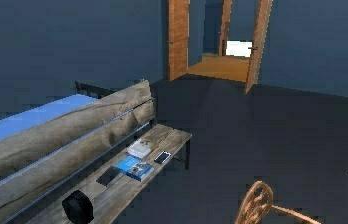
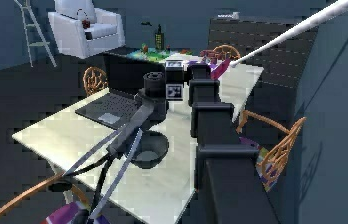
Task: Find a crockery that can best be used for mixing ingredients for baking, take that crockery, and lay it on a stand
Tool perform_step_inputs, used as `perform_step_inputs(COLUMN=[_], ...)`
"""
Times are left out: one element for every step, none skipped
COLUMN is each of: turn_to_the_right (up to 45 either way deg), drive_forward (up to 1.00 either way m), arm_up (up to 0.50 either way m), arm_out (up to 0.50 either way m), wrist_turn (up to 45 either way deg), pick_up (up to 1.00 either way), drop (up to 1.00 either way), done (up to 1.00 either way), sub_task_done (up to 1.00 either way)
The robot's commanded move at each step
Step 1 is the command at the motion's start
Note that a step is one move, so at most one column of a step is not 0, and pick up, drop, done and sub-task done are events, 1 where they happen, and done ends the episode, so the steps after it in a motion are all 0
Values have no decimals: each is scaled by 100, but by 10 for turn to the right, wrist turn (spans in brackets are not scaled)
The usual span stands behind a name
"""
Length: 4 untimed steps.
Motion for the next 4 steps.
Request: perform_step_inputs(turn_to_the_right=[0,0,0,0], drive_forward=[0,0,0,0], arm_up=[0,0,0,-22], arm_out=[0,0,0,0], wrist_turn=[450,450,150,0], pick_up=[0,0,0,0], drop=[0,0,0,0], done=[0,0,0,0], sub_task_done=[0,0,0,0])
